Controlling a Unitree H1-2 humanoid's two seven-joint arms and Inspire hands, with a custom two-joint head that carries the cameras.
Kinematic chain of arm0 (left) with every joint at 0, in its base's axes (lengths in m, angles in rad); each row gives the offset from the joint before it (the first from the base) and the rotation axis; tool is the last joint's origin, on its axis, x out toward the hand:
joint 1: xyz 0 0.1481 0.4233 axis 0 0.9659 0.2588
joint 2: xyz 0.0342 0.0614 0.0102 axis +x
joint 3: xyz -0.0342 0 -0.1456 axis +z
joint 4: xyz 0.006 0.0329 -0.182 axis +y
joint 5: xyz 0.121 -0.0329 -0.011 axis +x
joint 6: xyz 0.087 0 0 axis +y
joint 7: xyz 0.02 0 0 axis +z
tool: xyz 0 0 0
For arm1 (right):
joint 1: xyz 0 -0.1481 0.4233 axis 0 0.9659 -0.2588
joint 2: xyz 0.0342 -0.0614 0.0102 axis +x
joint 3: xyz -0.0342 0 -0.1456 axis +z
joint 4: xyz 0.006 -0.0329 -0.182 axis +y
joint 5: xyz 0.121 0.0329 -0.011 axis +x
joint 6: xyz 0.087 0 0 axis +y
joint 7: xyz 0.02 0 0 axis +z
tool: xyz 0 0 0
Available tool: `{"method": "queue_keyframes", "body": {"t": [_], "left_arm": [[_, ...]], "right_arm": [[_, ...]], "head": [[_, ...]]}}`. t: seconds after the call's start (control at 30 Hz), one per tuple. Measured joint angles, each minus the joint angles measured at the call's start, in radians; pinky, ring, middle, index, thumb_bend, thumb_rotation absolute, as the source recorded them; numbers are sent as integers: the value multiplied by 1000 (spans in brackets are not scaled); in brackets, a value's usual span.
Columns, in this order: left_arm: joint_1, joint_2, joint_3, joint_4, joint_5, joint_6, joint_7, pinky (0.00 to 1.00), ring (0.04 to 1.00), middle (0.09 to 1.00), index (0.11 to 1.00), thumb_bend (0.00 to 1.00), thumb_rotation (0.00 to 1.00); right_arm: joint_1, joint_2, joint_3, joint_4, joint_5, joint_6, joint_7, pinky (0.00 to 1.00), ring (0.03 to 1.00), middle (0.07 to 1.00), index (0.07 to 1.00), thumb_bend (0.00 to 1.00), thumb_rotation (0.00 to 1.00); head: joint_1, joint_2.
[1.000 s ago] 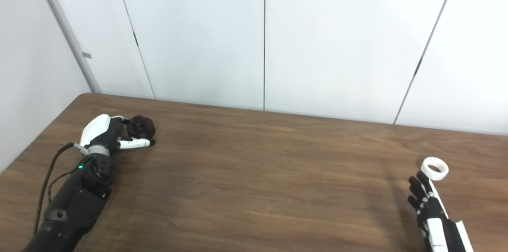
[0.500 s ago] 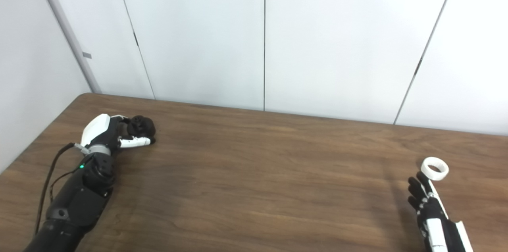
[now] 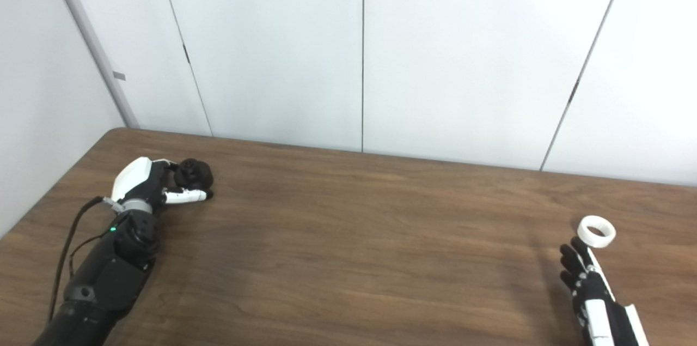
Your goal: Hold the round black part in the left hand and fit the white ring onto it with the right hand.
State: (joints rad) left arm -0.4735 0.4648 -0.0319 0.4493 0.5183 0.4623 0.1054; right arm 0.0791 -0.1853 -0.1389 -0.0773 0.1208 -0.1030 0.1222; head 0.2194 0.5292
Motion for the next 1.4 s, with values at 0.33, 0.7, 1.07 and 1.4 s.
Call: {"method": "queue_keyframes", "body": {"t": [0.33, 0.7, 1.07, 1.4], "left_arm": [[-5, -2, 11, 5, -12, 1, 6, 1000, 952, 871, 689, 821, 228], [0, -43, 72, 5, -82, -55, 90, 870, 868, 771, 486, 518, 41], [19, -23, 43, 4, -66, -87, 93, 898, 874, 777, 486, 519, 42], [76, -20, 3, -132, -31, -86, 83, 919, 888, 759, 486, 519, 42]], "right_arm": [[8, 5, 1, -13, -6, 18, -4, 980, 959, 943, 956, 632, 976], [8, 5, 0, -13, -16, 18, -6, 996, 965, 941, 957, 630, 985], [8, 5, 1, -14, -18, 18, -6, 997, 969, 939, 959, 634, 991], [8, 5, 6, -14, -23, 19, -7, 976, 962, 941, 962, 624, 995]], "head": [[-3, 2], [-3, 2], [0, 3], [-14, 11]]}}
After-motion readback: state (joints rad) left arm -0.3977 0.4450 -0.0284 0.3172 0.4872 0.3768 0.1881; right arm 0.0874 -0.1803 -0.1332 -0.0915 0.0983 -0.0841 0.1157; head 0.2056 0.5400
